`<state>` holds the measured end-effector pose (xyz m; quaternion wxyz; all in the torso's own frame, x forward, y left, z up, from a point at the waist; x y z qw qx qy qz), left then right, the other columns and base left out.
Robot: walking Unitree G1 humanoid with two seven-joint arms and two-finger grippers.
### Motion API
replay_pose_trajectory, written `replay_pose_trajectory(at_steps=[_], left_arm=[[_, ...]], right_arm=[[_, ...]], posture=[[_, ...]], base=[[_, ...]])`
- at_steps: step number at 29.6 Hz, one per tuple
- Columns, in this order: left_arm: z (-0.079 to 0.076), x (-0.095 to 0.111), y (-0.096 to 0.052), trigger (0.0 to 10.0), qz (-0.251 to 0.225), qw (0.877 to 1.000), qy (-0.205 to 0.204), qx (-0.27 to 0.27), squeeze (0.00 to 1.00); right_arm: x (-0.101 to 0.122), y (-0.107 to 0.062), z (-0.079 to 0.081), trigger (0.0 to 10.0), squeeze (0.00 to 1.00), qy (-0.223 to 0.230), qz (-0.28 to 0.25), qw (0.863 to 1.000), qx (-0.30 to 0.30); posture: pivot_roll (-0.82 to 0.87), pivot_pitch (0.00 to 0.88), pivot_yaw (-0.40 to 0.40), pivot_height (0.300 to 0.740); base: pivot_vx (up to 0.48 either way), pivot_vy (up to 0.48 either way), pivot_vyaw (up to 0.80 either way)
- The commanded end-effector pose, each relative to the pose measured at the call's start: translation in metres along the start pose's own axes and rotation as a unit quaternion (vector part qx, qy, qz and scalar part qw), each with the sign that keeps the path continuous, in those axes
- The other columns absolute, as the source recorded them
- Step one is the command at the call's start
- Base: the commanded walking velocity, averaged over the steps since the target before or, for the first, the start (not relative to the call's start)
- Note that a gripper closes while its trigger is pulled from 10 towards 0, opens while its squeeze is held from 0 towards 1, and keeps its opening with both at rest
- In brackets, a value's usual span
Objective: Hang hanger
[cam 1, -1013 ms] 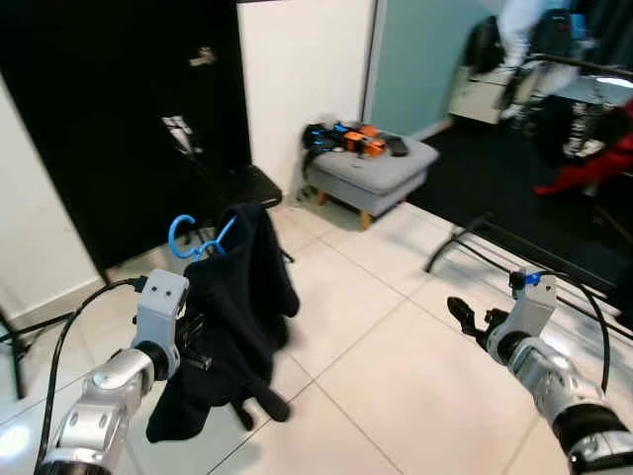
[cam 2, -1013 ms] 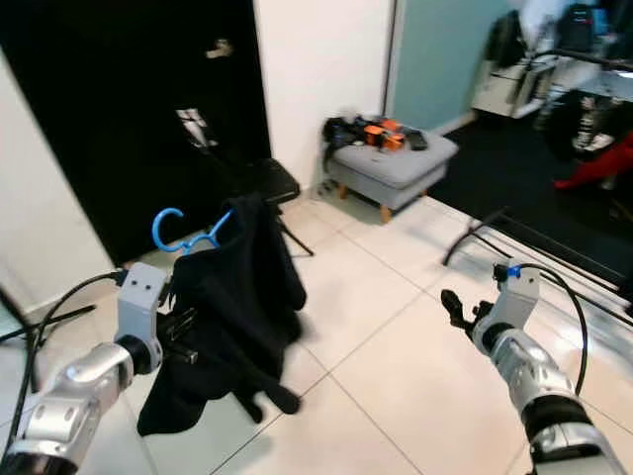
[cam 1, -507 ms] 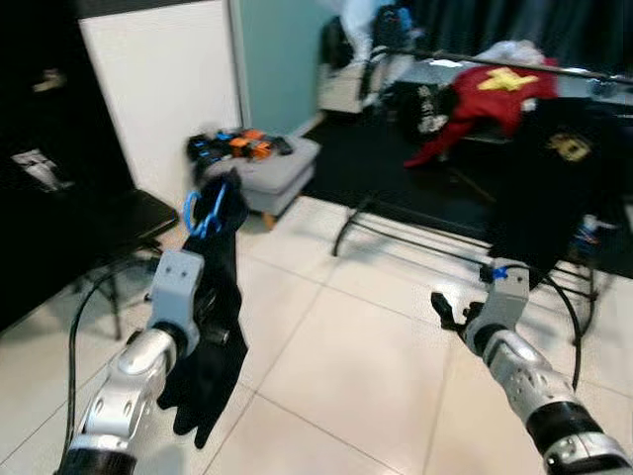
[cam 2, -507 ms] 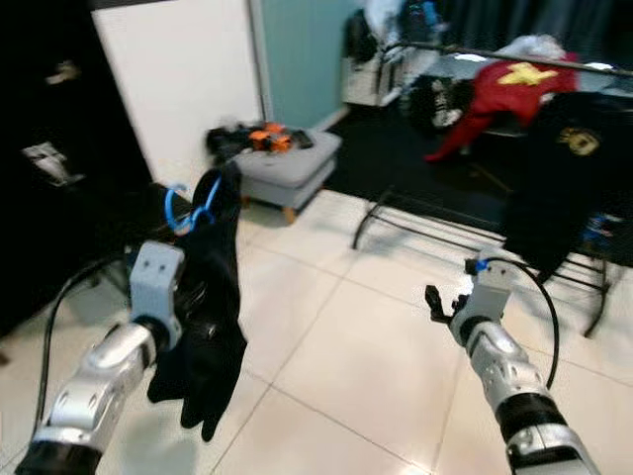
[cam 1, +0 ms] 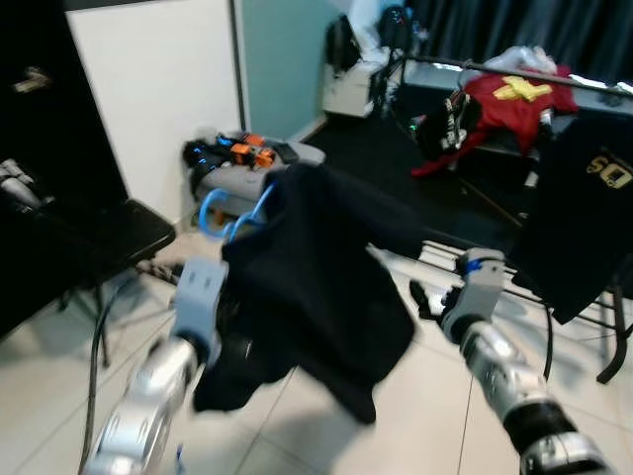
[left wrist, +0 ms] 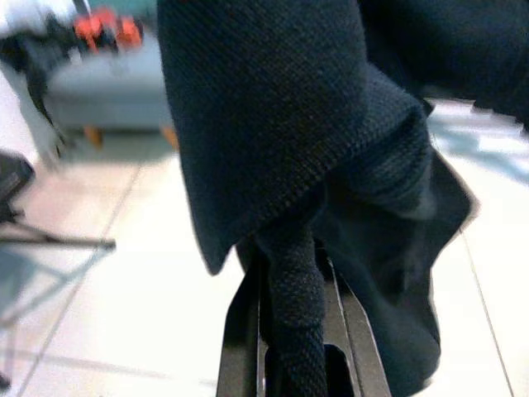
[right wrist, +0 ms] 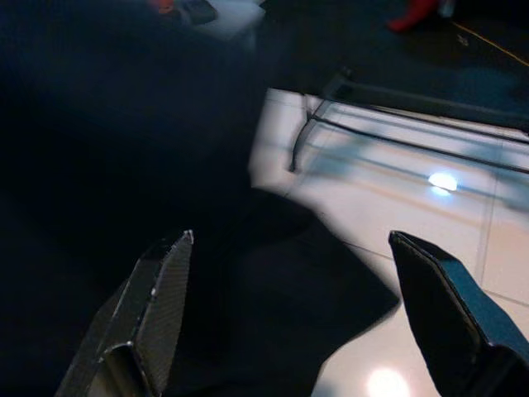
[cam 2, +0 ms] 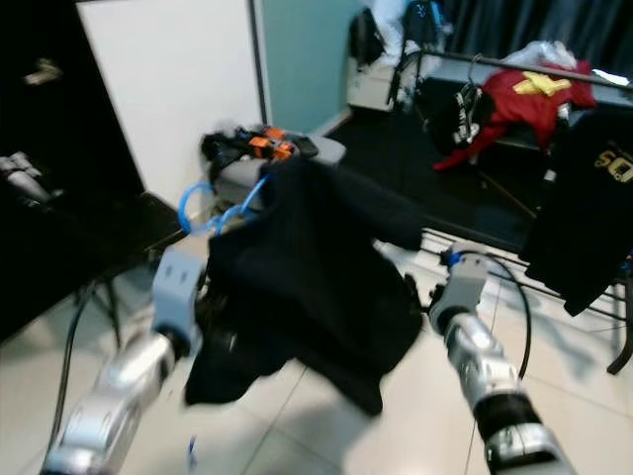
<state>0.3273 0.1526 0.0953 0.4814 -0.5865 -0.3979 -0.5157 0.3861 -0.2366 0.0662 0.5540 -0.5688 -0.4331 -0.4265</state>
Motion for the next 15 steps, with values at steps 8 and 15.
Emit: replay_pose_trajectory(at_steps=[8, 15], left_arm=[[-0.033, 0.037, -0.001, 10.0, -0.052, 0.997, 0.014, -0.058, 0.0], [-0.076, 0.065, -0.001, 10.0, -0.089, 0.985, 0.026, -0.145, 0.0]], right_arm=[[-0.003, -0.003, -0.008, 10.0, 0.0, -0.007, -0.002, 1.0, -0.018], [0.008, 0.0, -0.003, 10.0, 0.0, -0.012, -0.014, 1.0, -0.013]], posture=[[-0.15, 0.0, -0.013, 0.74], [-0.15, 0.0, -0.015, 0.74]], base=[[0.48, 0.0, -0.8], [0.48, 0.0, -0.8]])
Point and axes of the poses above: a point about 5 cm out from each wrist's last joint towards the gripper, its own y axis pointing out of the wrist towards the gripper, its own x axis along the axis of the wrist's last joint, z = x × y, the point moved 6 cm from there along y, pointing out of the wrist towards the gripper, and after that the axes turned 6 degrees about -y, right-handed, at the moved point
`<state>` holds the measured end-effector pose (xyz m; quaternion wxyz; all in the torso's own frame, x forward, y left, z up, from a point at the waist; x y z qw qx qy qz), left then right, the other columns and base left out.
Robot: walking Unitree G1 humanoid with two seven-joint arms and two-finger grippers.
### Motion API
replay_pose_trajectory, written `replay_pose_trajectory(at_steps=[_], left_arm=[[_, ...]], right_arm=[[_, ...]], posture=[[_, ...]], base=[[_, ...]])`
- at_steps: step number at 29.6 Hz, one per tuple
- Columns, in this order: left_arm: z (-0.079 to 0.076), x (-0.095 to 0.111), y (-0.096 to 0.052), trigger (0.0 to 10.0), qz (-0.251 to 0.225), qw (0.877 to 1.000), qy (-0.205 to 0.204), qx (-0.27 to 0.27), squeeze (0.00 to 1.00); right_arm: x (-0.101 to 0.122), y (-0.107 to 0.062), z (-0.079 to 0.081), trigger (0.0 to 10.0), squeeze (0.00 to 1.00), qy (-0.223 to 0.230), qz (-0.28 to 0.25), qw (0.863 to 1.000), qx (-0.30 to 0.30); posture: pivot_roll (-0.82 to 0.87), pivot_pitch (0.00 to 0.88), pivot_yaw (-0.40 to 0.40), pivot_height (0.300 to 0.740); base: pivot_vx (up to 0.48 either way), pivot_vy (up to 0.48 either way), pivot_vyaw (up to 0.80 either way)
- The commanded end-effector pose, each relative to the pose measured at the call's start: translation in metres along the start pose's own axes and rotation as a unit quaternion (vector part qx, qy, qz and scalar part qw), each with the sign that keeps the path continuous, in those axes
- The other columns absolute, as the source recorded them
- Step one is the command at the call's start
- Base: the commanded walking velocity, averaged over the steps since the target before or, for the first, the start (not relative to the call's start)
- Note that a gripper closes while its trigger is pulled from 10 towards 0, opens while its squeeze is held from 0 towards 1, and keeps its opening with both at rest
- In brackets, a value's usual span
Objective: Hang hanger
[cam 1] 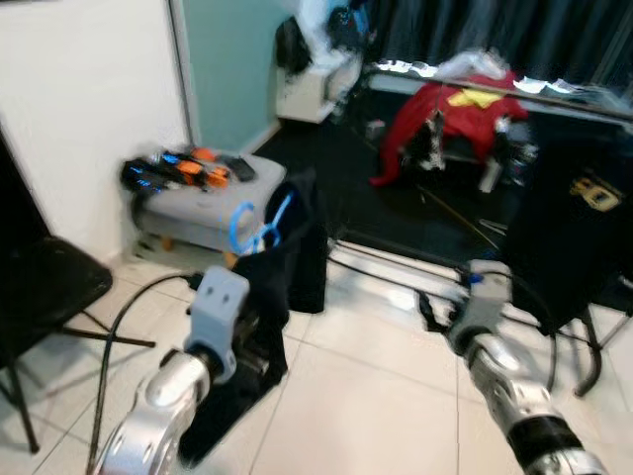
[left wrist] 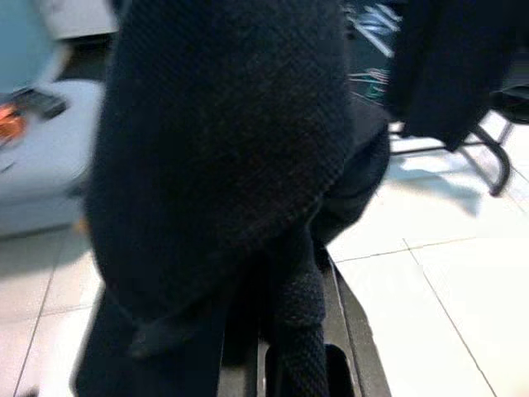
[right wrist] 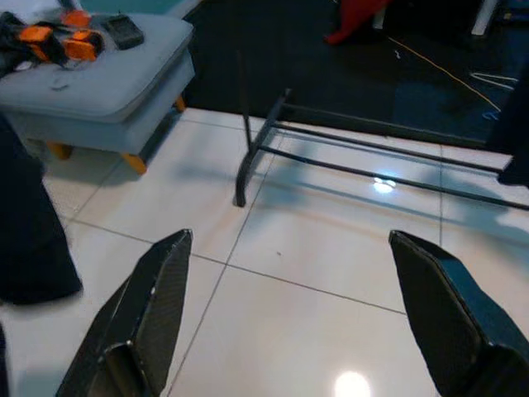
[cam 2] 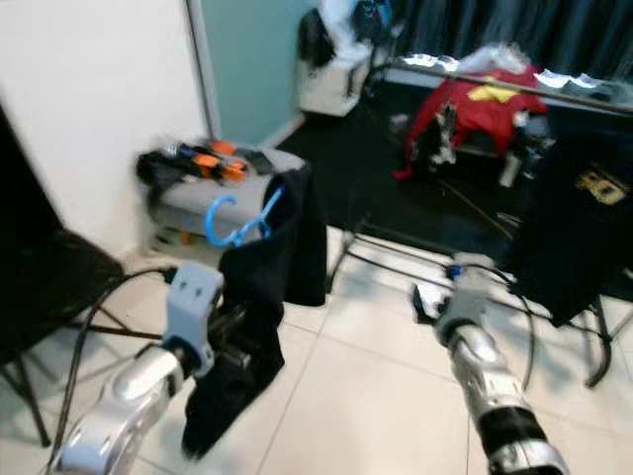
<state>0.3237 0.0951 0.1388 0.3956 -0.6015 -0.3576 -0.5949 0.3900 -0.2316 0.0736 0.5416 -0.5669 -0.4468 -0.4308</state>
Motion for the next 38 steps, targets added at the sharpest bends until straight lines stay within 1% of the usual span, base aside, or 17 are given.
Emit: replay_pose_trajectory(at_steps=[1, 6, 11, 14, 16, 19, 21, 24, 28, 30, 31, 32, 33, 34, 35, 36, 38], left_arm=[[-0.02, 0.022, 0.003, 10.0, -0.036, 0.999, 0.005, -0.04, 0.0], [-0.025, 0.021, 0.006, 10.0, -0.032, 0.998, 0.006, -0.047, 0.0], [-0.05, 0.027, 0.016, 10.0, -0.019, 0.995, 0.015, -0.096, 0.0], [-0.057, 0.029, 0.019, 10.0, -0.017, 0.994, 0.021, -0.108, 0.0], [-0.066, 0.035, 0.023, 10.0, -0.015, 0.993, 0.016, -0.12, 0.0], [-0.072, 0.037, 0.025, 10.0, -0.013, 0.992, 0.011, -0.129, 0.0], [-0.087, 0.04, 0.025, 10.0, -0.008, 0.988, 0.007, -0.155, 0.0], [-0.094, 0.041, 0.025, 10.0, -0.005, 0.986, 0.002, -0.167, 0.0], [-0.097, 0.042, 0.025, 10.0, -0.003, 0.986, -0.002, -0.169, 0.0], [-0.1, 0.042, 0.029, 10.0, 0.008, 0.987, -0.026, -0.161, 0.0], [-0.1, 0.042, 0.029, 10.0, 0.008, 0.987, -0.026, -0.161, 0.0], [-0.102, 0.041, 0.031, 10.0, 0.015, 0.986, -0.043, -0.159, 0.0], [-0.102, 0.041, 0.031, 10.0, 0.015, 0.986, -0.043, -0.159, 0.0], [-0.103, 0.037, 0.035, 10.0, 0.028, 0.987, -0.065, -0.147, 0.0], [-0.103, 0.037, 0.035, 10.0, 0.028, 0.987, -0.065, -0.147, 0.0], [-0.104, 0.034, 0.038, 10.0, 0.041, 0.986, -0.079, -0.138, 0.0], [-0.104, 0.034, 0.038, 10.0, 0.041, 0.986, -0.079, -0.138, 0.0]], right_arm=[[0.0, -0.002, -0.008, 10.0, 0.0, -0.002, 0.002, 1.0, -0.012], [0.0, -0.002, -0.008, 10.0, 0.0, -0.002, 0.002, 1.0, -0.012], [0.001, -0.001, -0.006, 10.0, 0.0, -0.002, -0.001, 1.0, -0.008], [0.002, -0.001, -0.005, 10.0, 0.0, -0.003, -0.001, 1.0, -0.007], [0.004, 0.0, -0.005, 10.0, 0.0, -0.003, -0.003, 1.0, -0.007], [0.004, 0.0, -0.005, 10.0, 0.0, -0.003, -0.003, 1.0, -0.008], [0.005, 0.001, -0.005, 10.0, 0.0, -0.003, -0.005, 1.0, -0.008], [0.006, 0.001, -0.005, 10.0, 0.0, -0.003, -0.005, 1.0, -0.009], [0.006, 0.001, -0.004, 10.0, 0.0, -0.003, -0.005, 1.0, -0.009], [0.007, 0.0, -0.003, 10.0, 0.0, -0.009, -0.012, 1.0, -0.006], [0.007, 0.0, -0.003, 10.0, 0.0, -0.009, -0.012, 1.0, -0.006], [0.008, 0.001, -0.001, 10.0, 0.0, -0.007, -0.013, 1.0, -0.003], [0.008, 0.001, -0.001, 10.0, 0.0, -0.007, -0.013, 1.0, -0.003], [0.008, 0.001, 0.001, 10.0, 0.0, -0.006, -0.013, 1.0, 0.002], [0.008, 0.001, 0.001, 10.0, 0.0, -0.006, -0.013, 1.0, 0.002], [0.008, 0.001, 0.003, 10.0, 0.0, -0.003, -0.016, 1.0, 0.007], [0.008, 0.001, 0.003, 10.0, 0.0, -0.003, -0.016, 1.0, 0.007]], posture=[[-0.15, 0.0, -0.015, 0.74], [-0.16, 0.0, -0.016, 0.74], [-0.16, 0.0, -0.017, 0.74], [-0.16, 0.0, -0.016, 0.74], [-0.17, 0.0, -0.013, 0.74], [-0.17, 0.0, -0.013, 0.74], [-0.17, 0.0, -0.012, 0.74], [-0.17, 0.0, -0.01, 0.74], [-0.17, 0.0, -0.01, 0.74], [-0.17, 0.0, -0.008, 0.74], [-0.17, 0.0, -0.008, 0.74], [-0.17, 0.0, -0.009, 0.74], [-0.17, 0.0, -0.009, 0.74], [-0.17, 0.0, -0.008, 0.74], [-0.17, 0.0, -0.008, 0.74], [-0.17, 0.0, -0.008, 0.74], [-0.17, 0.0, -0.008, 0.74]], base=[[0.48, 0.0, -0.8], [0.48, 0.0, -0.8], [0.48, 0.0, -0.8], [0.48, 0.0, -0.8], [0.48, 0.0, -0.8], [0.48, 0.0, -0.8], [0.48, 0.0, -0.8], [0.48, 0.0, -0.8], [0.48, 0.0, -0.8], [0.48, 0.0, 0.0], [0.48, 0.0, 0.0], [0.48, 0.0, 0.0], [0.48, 0.0, 0.0], [0.48, 0.0, 0.0], [0.48, 0.0, 0.0], [0.48, 0.0, 0.0], [0.48, 0.0, 0.0]])
Point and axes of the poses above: a point about 5 cm out from each wrist's last joint towards the gripper, its own y axis pointing out of the wrist towards the gripper, its own x axis along the axis of the wrist's last joint, z = x × y, the point moved 6 cm from there along y, pointing out of the wrist towards the gripper, and after that the axes turned 6 degrees about -y, right-handed, at the moved point
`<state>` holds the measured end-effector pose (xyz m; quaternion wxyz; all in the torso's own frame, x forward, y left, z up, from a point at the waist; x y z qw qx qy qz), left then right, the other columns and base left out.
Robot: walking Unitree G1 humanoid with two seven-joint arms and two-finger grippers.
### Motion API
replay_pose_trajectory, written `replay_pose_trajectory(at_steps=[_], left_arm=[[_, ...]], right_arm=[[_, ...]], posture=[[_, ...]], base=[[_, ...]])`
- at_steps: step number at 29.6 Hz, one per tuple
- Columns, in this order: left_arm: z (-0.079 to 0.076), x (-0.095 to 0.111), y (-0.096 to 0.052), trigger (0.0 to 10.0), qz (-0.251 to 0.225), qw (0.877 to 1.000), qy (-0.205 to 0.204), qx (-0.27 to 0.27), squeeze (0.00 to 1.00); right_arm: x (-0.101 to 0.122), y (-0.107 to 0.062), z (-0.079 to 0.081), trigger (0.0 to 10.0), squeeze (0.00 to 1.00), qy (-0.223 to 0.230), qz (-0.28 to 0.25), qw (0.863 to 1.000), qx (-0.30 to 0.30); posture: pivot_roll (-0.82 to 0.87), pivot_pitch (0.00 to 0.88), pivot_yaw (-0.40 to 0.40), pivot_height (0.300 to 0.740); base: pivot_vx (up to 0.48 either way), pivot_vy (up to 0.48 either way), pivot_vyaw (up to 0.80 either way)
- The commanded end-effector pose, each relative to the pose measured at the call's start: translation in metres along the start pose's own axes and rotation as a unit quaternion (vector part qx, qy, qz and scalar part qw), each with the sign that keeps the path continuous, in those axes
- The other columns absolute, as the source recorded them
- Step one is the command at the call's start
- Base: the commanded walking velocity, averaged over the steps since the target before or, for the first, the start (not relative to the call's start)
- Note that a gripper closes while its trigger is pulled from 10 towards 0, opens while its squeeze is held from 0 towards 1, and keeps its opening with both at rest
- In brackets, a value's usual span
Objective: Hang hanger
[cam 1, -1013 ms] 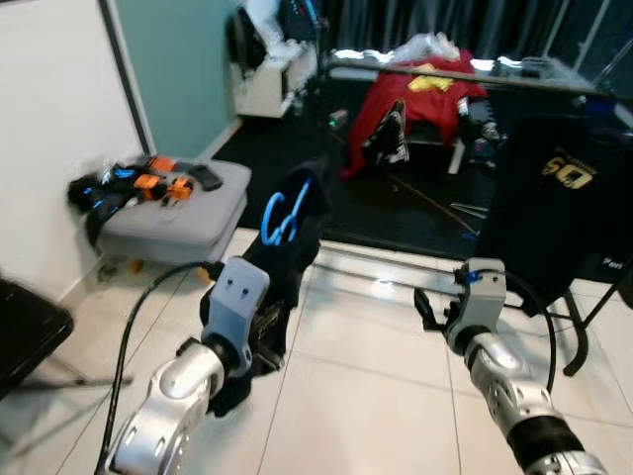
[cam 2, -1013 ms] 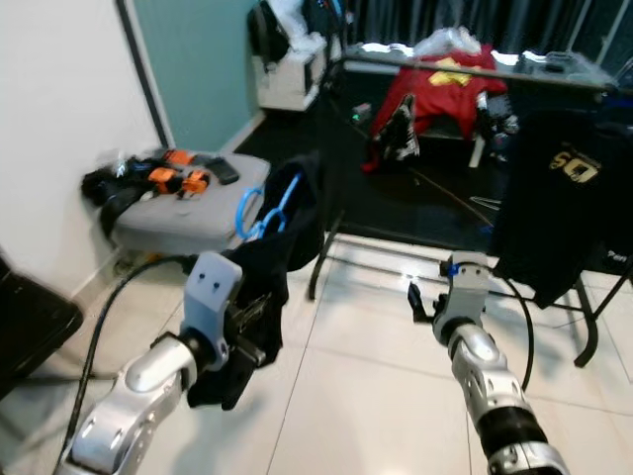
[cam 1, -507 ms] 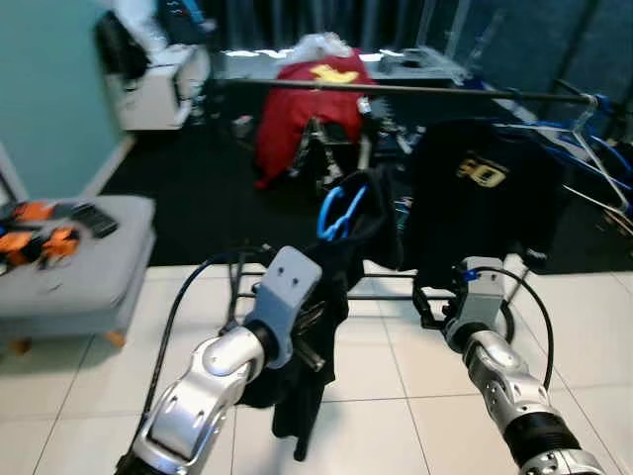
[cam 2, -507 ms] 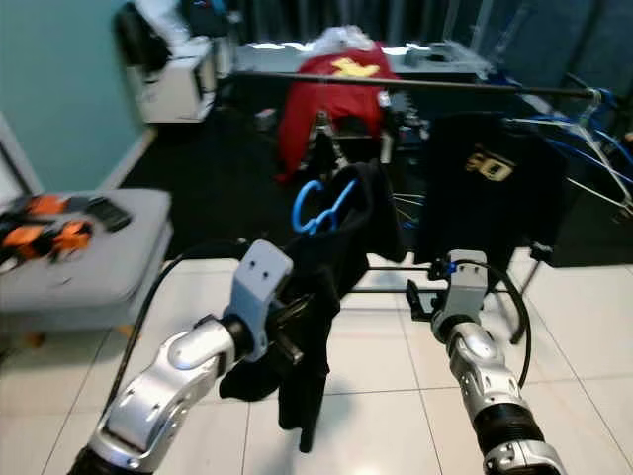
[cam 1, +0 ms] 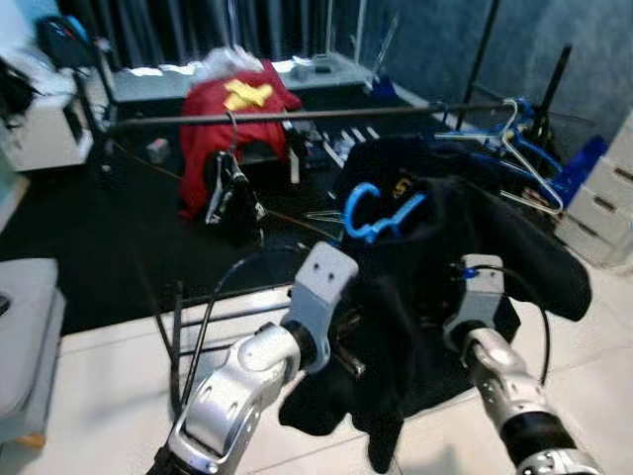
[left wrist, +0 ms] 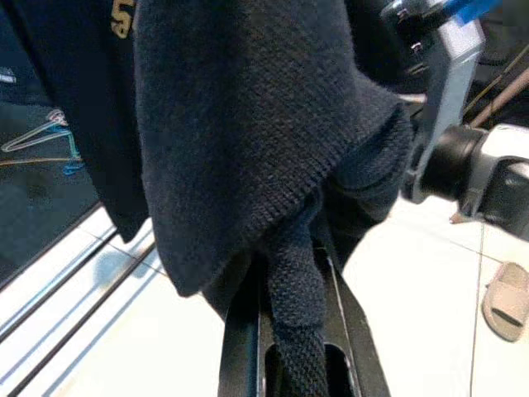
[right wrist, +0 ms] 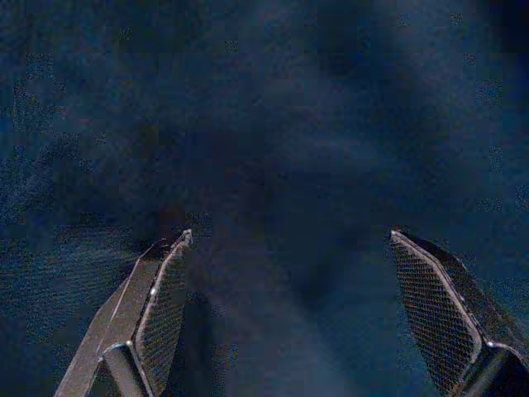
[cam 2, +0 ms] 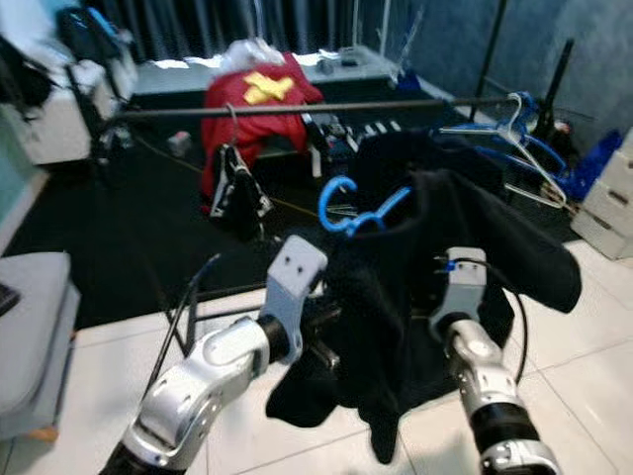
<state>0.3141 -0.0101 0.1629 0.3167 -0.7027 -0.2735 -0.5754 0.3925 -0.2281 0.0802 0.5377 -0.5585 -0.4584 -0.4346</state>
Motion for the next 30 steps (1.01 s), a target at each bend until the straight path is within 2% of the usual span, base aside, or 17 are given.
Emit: replay_pose_trajectory(at_steps=[1, 4, 10, 17, 26, 28, 30], left_arm=[[-0.007, 0.003, 0.007, 10.0, 0.001, 1.0, -0.026, -0.003, 0.0], [-0.013, -0.002, 0.014, 10.0, 0.018, 0.998, -0.057, 0.005, 0.0], [-0.014, -0.005, 0.019, 10.0, 0.026, 0.997, -0.07, 0.018, 0.0], [-0.005, -0.003, 0.029, 10.0, 0.028, 0.992, -0.095, 0.071, 0.0], [0.003, -0.004, 0.03, 10.0, 0.032, 0.987, -0.119, 0.101, 0.0], [0.01, -0.003, 0.03, 10.0, 0.027, 0.982, -0.136, 0.127, 0.0], [0.01, -0.003, 0.03, 10.0, 0.027, 0.982, -0.136, 0.127, 0.0]], right_arm=[[0.003, -0.001, 0.002, 10.0, 0.0, 0.003, -0.006, 1.0, 0.007], [0.007, -0.002, 0.005, 10.0, 0.0, 0.012, -0.016, 1.0, 0.022], [0.006, -0.002, 0.006, 10.0, 0.0, 0.011, -0.016, 0.999, 0.026], [0.006, -0.003, 0.011, 10.0, 0.0, 0.013, -0.016, 0.999, 0.038], [0.005, -0.003, 0.012, 10.0, 0.0, 0.012, -0.013, 0.999, 0.042], [0.005, -0.003, 0.012, 10.0, 0.0, 0.012, -0.012, 0.999, 0.043], [0.005, -0.003, 0.012, 10.0, 0.0, 0.012, -0.012, 0.999, 0.043]], posture=[[-0.17, 0.0, -0.009, 0.74], [-0.17, 0.0, -0.007, 0.74], [-0.17, 0.0, -0.006, 0.74], [-0.17, 0.0, -0.004, 0.74], [-0.17, 0.0, -0.002, 0.74], [-0.17, 0.0, 0.0, 0.74], [-0.17, 0.0, 0.0, 0.74]], base=[[0.48, 0.0, 0.0], [0.48, 0.0, 0.0], [0.48, 0.0, 0.0], [0.48, 0.0, 0.0], [0.443, 0.0, 0.0], [0.0, 0.0, 0.0], [0.0, 0.0, 0.0]])
Point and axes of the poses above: a point about 5 cm out from each wrist's last joint towards the gripper, its own y axis pointing out of the wrist towards the gripper, its own x axis along the axis of the wrist's last joint, z = x × y, the point moved 6 cm from there along y, pointing out of the wrist towards the gripper, and after that the axes turned 6 degrees about -y, right-handed, at the moved point
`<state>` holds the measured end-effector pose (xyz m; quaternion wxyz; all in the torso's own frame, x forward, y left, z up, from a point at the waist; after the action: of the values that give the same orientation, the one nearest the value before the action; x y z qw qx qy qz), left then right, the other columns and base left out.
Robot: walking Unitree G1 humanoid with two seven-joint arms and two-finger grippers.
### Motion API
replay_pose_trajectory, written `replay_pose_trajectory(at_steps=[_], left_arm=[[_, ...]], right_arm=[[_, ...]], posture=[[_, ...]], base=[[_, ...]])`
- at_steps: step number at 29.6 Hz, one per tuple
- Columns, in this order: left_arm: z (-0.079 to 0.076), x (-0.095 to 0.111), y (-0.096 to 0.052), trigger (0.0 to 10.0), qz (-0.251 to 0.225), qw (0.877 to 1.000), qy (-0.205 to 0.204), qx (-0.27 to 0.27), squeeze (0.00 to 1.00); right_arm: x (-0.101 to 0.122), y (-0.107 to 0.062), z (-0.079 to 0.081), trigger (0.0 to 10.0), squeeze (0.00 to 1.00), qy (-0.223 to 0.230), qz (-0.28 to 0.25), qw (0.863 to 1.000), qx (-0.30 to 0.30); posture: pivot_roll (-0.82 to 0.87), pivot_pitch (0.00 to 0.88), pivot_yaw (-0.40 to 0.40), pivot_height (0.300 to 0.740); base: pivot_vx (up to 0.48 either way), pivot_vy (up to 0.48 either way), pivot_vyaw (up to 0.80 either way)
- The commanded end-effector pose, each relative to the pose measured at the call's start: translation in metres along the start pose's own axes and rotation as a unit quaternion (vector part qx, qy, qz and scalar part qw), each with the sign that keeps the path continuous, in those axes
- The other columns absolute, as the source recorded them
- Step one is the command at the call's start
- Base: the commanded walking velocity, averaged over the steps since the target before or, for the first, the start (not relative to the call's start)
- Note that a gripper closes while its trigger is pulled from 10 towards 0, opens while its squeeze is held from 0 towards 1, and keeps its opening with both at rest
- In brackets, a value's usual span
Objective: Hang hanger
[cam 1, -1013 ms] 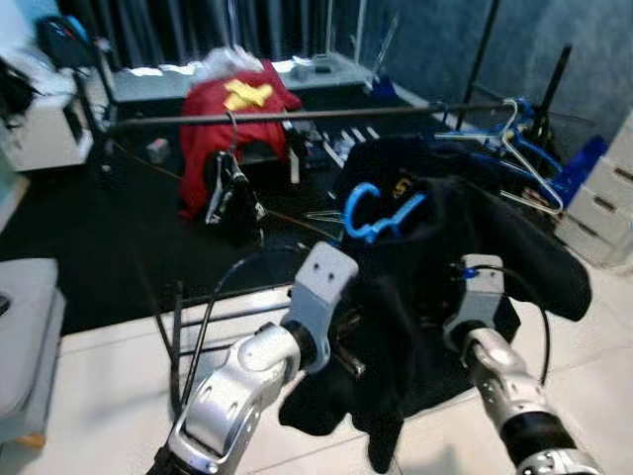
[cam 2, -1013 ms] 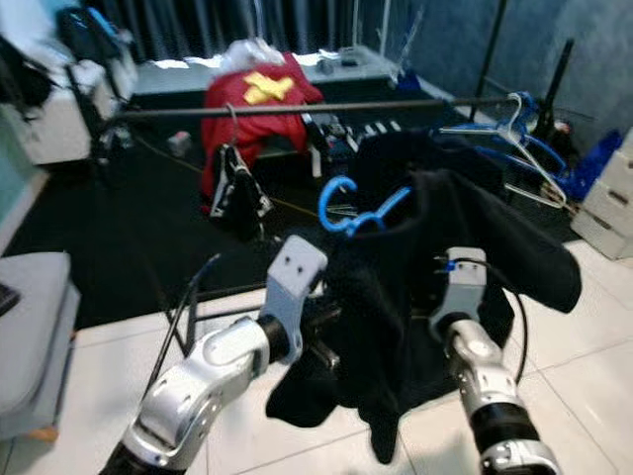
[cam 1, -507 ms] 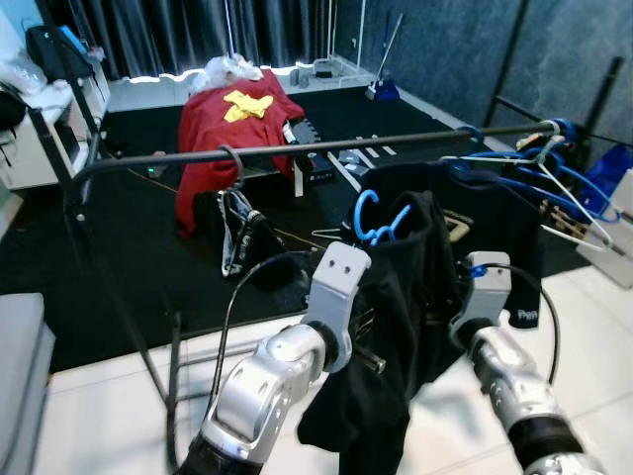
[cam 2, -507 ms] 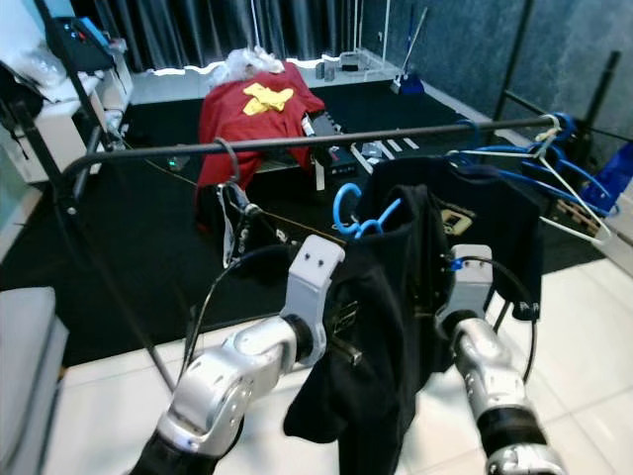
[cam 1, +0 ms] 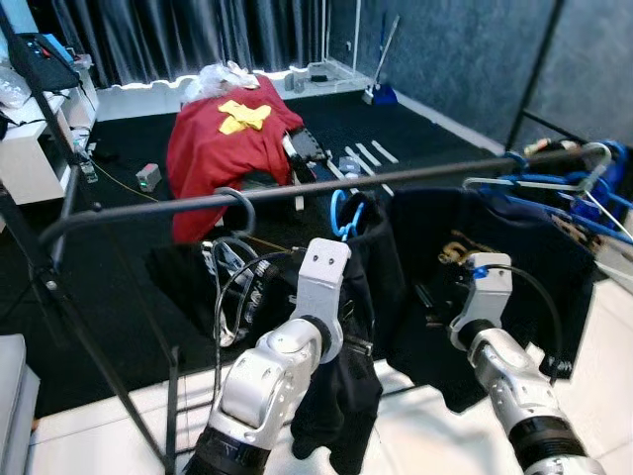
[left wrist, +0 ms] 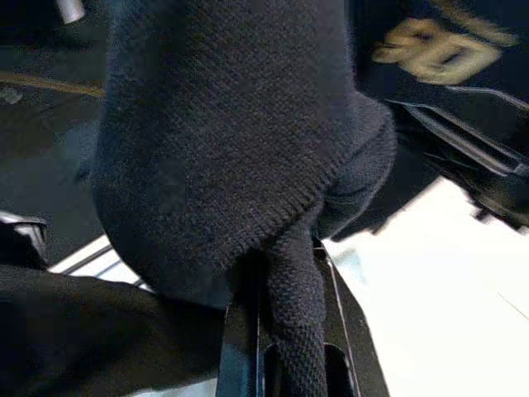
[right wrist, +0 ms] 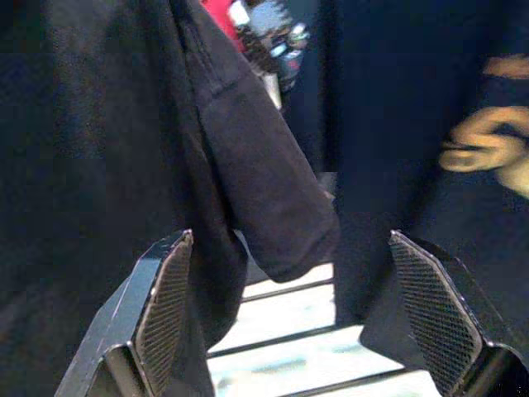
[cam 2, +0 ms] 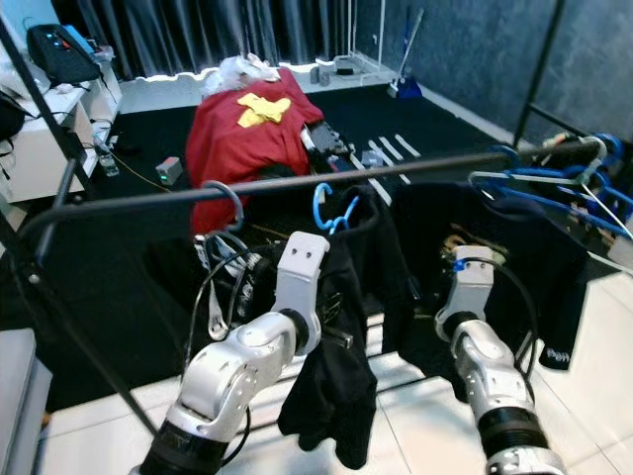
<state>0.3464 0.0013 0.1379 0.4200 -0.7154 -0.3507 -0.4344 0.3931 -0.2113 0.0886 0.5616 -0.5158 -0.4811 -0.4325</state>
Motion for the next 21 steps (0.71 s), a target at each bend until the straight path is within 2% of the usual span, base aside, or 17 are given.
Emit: replay_pose_trajectory(at_steps=[1, 2, 5, 9, 10, 13, 15, 17, 19, 21], left_arm=[[-0.023, 0.016, 0.001, 10.0, -0.033, 0.998, -0.05, -0.012, 0.0], [-0.019, 0.024, 0.001, 10.0, -0.05, 0.997, -0.063, -0.001, 0.0], [-0.014, 0.028, 0.001, 10.0, -0.059, 0.996, -0.063, 0.011, 0.0], [-0.007, 0.02, 0.003, 10.0, -0.042, 0.997, -0.055, 0.034, 0.0], [-0.007, 0.018, 0.004, 10.0, -0.04, 0.997, -0.053, 0.037, 0.0], [-0.015, 0.031, 0.001, 10.0, -0.066, 0.996, -0.051, 0.021, 0.0], [-0.014, 0.034, 0.001, 10.0, -0.074, 0.996, -0.046, 0.024, 0.0], [-0.011, 0.035, 0.001, 10.0, -0.076, 0.996, -0.045, 0.033, 0.0], [0.0, 0.03, 0.002, 10.0, -0.061, 0.995, -0.042, 0.066, 0.0], [0.0, 0.03, 0.002, 10.0, -0.061, 0.995, -0.042, 0.066, 0.0]], right_arm=[[-0.004, -0.002, -0.004, 10.0, 0.0, -0.004, 0.009, 1.0, -0.004], [-0.004, -0.002, -0.004, 10.0, 0.0, -0.004, 0.009, 1.0, -0.004], [-0.004, -0.002, -0.004, 10.0, 0.0, -0.004, 0.01, 1.0, -0.004], [-0.006, -0.002, -0.006, 10.0, 0.0, -0.008, 0.016, 1.0, -0.008], [-0.006, -0.002, -0.007, 10.0, 0.0, -0.01, 0.018, 1.0, -0.009], [-0.006, -0.003, -0.007, 10.0, 0.0, -0.01, 0.019, 1.0, -0.01], [-0.006, -0.003, -0.007, 10.0, 0.0, -0.01, 0.019, 1.0, -0.011], [-0.007, -0.003, -0.008, 10.0, 0.0, -0.009, 0.02, 1.0, -0.012], [-0.007, -0.003, -0.009, 10.0, 0.0, -0.009, 0.022, 1.0, -0.014], [-0.007, -0.003, -0.009, 10.0, 0.0, -0.009, 0.022, 1.0, -0.014]], posture=[[-0.17, 0.0, 0.0, 0.74], [-0.17, 0.0, 0.0, 0.74], [-0.17, 0.0, 0.0, 0.74], [-0.18, 0.0, 0.0, 0.74], [-0.18, 0.0, 0.0, 0.74], [-0.18, 0.0, -0.001, 0.74], [-0.17, 0.0, -0.002, 0.74], [-0.17, 0.0, -0.002, 0.74], [-0.17, 0.0, -0.002, 0.74], [-0.17, 0.0, -0.002, 0.74]], base=[[0.0, 0.0, 0.0], [0.0, 0.0, 0.0], [0.0, 0.0, 0.0], [0.0, 0.0, 0.0], [0.0, 0.0, 0.0], [0.0, 0.0, 0.0], [0.0, 0.0, 0.0], [0.0, 0.0, 0.0], [0.0, 0.0, 0.0], [0.0, 0.0, 0.0]])
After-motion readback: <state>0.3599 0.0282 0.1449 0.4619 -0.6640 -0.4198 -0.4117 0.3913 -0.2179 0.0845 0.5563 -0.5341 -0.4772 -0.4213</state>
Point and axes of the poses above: a point about 5 cm out from each wrist's last joint towards the gripper, its own y axis pointing out of the wrist towards the gripper, its own x axis along the axis of the wrist's last joint, z = x × y, the point moved 6 cm from there along y, pointing out of the wrist towards the gripper, and after that the axes turned 6 degrees about -y, right-handed, at the moved point
